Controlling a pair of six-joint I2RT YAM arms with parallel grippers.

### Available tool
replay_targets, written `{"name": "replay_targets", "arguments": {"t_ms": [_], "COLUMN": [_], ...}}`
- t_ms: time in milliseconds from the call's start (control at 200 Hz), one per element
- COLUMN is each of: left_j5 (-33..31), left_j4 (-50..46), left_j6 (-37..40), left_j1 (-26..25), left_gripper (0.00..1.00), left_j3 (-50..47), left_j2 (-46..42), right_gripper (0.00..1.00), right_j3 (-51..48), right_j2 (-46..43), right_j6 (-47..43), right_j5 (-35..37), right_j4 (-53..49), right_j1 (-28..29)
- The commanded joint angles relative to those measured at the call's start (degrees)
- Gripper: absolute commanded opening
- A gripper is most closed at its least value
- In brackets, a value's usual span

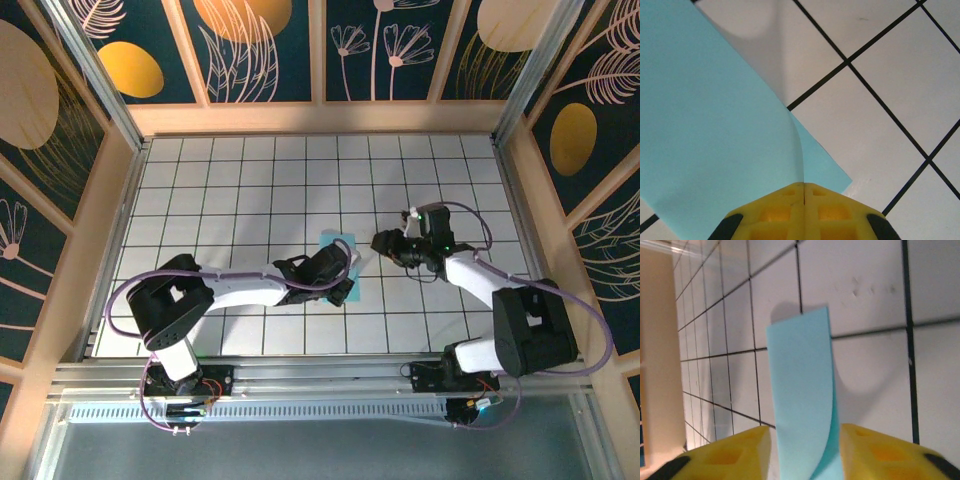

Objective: Fold a paper plane with a square sheet of paper (fold left side to right side)
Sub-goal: Fold the triangle a second time at the center of the table.

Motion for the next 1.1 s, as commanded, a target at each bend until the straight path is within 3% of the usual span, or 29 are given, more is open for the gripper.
{"name": "replay_targets", "arguments": {"t_ms": [0,175,435,1091], "left_j5": [6.3,8.0,8.4,7.6], "left_j4": [5.3,8.2,9.6,4.4], "left_j6": [-4.2,-7.0,-9.6,-7.3], "left_j1": [1.2,2.5,3.3,6.0], "left_gripper": [0.0,0.0,0.0,0.0], "left_j3": [-2.5,-4.3,-4.6,-4.1], "left_j2": [-2.5,-2.9,-2.6,-3.2], "right_gripper": [0.22,0.0,0.0,0.0], "right_j3": [-4.1,-8.1,-8.5,-6.6], "right_j2": [-2.4,-3.7,1.9,8.4], "right_j6": [-2.1,1.4,7.1,2.9], "right_j5": [0.3,0.1,1.1,5.7], "right_j4": [-4.4,-1.9,5.1,-3.9], "right_j1": [0.5,5.8,15.1,16.0]}}
